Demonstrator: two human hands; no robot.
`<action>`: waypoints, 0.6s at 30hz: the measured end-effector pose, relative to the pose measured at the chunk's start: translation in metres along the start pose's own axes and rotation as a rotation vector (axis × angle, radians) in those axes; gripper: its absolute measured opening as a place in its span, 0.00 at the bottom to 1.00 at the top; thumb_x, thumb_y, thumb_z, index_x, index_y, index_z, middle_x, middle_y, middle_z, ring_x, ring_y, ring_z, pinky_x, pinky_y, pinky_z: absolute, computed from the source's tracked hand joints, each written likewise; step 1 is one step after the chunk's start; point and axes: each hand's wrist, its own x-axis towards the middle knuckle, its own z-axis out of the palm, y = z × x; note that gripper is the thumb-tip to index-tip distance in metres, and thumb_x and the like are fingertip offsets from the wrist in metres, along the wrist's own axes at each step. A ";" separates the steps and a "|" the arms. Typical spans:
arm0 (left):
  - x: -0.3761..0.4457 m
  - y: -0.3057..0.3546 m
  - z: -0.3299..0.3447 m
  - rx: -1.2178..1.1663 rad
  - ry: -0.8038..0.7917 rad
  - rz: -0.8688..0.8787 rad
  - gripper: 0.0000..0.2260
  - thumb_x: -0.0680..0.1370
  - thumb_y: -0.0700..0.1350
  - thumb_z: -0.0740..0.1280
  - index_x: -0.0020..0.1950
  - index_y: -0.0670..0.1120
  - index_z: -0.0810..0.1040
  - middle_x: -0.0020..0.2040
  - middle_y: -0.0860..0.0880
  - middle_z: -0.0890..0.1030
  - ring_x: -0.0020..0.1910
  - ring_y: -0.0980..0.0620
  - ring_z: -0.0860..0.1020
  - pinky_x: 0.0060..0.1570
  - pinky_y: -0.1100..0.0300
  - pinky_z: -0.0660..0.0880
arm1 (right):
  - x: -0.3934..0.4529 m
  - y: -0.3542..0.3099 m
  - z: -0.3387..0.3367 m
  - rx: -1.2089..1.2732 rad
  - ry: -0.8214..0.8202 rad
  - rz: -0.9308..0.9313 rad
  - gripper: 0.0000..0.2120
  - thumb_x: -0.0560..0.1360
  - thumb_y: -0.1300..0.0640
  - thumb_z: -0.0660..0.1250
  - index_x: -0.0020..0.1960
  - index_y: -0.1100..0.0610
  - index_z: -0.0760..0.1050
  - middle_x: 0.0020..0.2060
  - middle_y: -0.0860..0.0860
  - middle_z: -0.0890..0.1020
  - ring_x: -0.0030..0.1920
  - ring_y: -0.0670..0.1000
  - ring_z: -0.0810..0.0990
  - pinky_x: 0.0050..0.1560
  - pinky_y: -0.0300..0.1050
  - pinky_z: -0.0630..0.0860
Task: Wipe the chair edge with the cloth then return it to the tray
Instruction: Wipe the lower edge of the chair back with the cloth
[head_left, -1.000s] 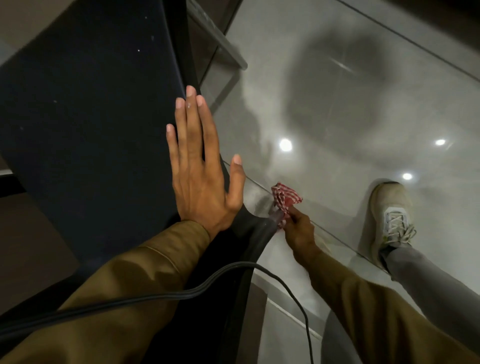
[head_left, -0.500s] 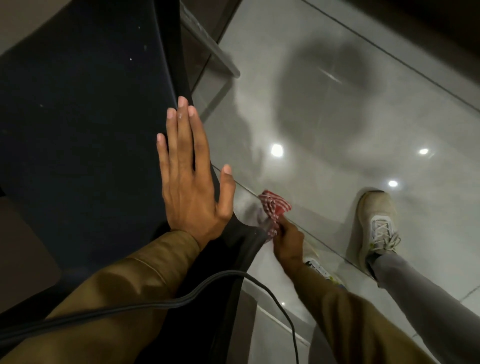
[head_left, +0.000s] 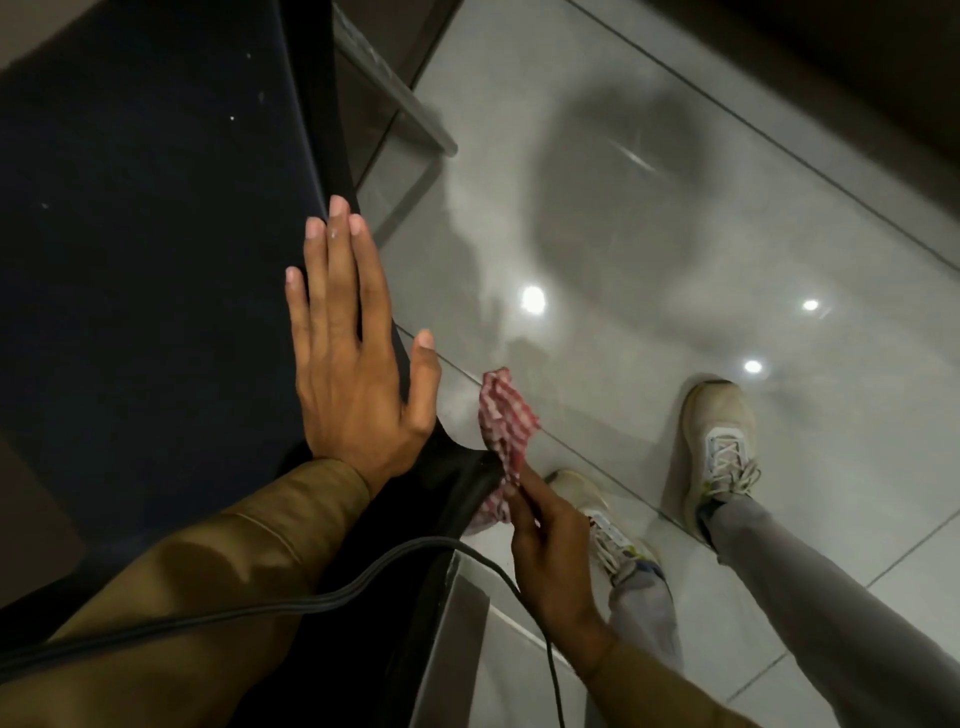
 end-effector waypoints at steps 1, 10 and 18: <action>0.000 0.000 0.000 0.001 0.001 -0.002 0.37 0.83 0.53 0.56 0.88 0.36 0.51 0.89 0.38 0.51 0.90 0.39 0.48 0.89 0.43 0.43 | 0.009 0.007 0.005 -0.010 0.008 0.016 0.19 0.83 0.68 0.64 0.61 0.47 0.83 0.52 0.38 0.87 0.54 0.30 0.84 0.54 0.23 0.76; 0.002 -0.005 0.005 -0.001 0.036 0.018 0.36 0.84 0.56 0.52 0.88 0.37 0.50 0.89 0.37 0.52 0.90 0.38 0.49 0.89 0.45 0.42 | 0.114 0.070 0.014 -0.126 -0.149 0.490 0.16 0.86 0.61 0.60 0.71 0.61 0.77 0.68 0.62 0.81 0.71 0.63 0.77 0.76 0.53 0.72; 0.001 -0.005 0.005 -0.002 0.028 0.020 0.36 0.85 0.56 0.53 0.88 0.37 0.50 0.89 0.37 0.52 0.89 0.38 0.49 0.89 0.45 0.42 | 0.009 -0.003 -0.014 0.136 -0.197 0.059 0.16 0.85 0.60 0.61 0.67 0.50 0.82 0.60 0.44 0.88 0.64 0.47 0.85 0.66 0.43 0.81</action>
